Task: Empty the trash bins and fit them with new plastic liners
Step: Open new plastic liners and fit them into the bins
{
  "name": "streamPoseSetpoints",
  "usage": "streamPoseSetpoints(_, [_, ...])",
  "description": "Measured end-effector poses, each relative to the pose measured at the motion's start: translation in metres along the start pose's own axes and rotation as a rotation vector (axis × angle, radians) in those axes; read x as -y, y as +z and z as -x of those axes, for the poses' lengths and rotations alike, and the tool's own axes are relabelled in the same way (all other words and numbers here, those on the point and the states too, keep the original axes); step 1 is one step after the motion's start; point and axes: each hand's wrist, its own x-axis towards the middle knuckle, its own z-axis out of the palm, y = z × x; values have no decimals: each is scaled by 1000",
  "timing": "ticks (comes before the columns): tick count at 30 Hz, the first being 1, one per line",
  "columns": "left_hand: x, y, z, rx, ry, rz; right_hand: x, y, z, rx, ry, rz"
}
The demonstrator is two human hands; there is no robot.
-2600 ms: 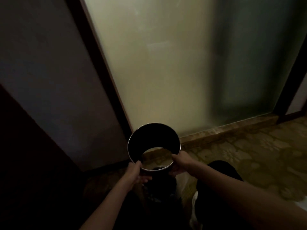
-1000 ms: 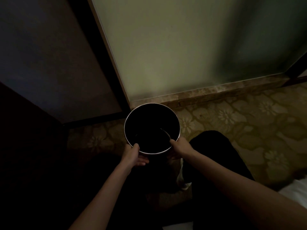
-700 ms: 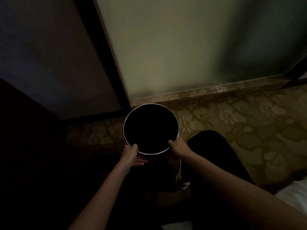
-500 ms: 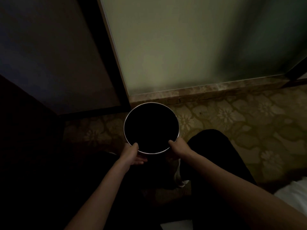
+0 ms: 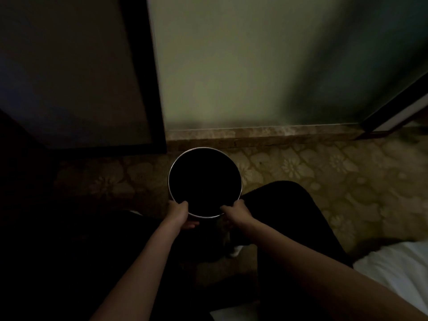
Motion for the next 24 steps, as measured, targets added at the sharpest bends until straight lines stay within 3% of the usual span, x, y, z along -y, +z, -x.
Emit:
streamPoseSetpoints(2, [4,4,-5,-8,33,0,7,3,6,-161,-14,-10])
streamPoseSetpoints(5, [10,9,-10,-15,47,-17,11,3,7,-320,-223,2])
streamPoseSetpoints(7, [13,8,-18,-33,53,-34,17,4,-11,-228,-294,143])
streamPoseSetpoints(9, [17,6,-30,-69,30,-23,26,9,-42,-30,-309,344])
streamPoseSetpoints(12, [31,6,-51,-121,-30,-5,29,32,-95,237,-265,583])
streamPoseSetpoints(16, [53,13,-82,-154,-80,37,14,79,-158,438,-152,797])
streamPoseSetpoints(24, [91,10,-124,-177,-114,21,-17,144,-231,512,49,843])
